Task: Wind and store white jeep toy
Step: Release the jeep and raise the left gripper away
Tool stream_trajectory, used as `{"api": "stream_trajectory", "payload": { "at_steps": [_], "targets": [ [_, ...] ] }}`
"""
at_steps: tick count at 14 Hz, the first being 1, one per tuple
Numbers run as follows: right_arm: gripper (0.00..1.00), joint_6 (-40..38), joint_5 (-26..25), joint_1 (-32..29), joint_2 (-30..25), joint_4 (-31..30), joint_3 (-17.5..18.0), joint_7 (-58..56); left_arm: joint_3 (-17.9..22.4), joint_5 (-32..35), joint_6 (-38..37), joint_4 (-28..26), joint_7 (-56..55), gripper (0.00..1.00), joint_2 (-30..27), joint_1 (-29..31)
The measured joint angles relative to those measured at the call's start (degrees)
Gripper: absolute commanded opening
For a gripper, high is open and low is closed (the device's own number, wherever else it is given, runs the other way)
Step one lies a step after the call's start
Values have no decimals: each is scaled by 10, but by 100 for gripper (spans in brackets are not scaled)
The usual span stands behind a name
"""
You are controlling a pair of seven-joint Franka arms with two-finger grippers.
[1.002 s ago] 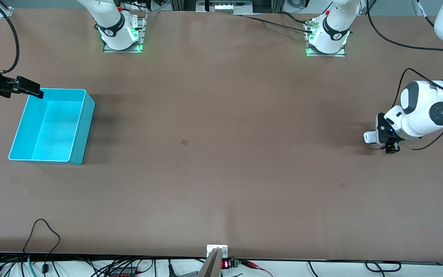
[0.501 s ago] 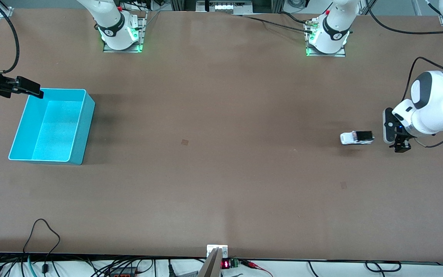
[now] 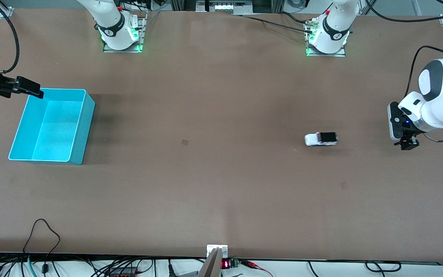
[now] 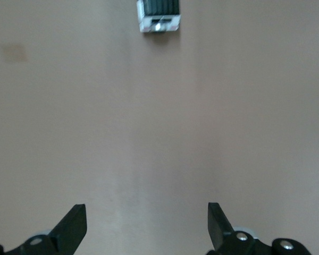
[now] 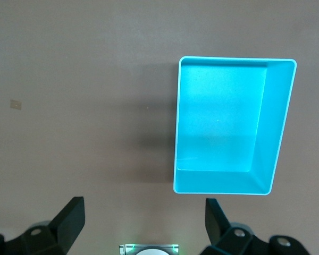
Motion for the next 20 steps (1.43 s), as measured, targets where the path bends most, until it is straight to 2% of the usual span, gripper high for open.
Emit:
{"api": "stream_trajectory", "payload": {
  "at_steps": [7,12,17,20],
  "targets": [
    [100,0,0,0,0,0,0,0,-1,-62,-2,15,-1,100,-17,-49],
    [100,0,0,0,0,0,0,0,6,-67,-35,71,-2,100,-24,-74],
    [100,0,0,0,0,0,0,0,59,-121,-42,79,-39,100,-25,-129],
    [100,0,0,0,0,0,0,0,66,-144,-42,81,-115,100,-25,-141]
  ]
}}
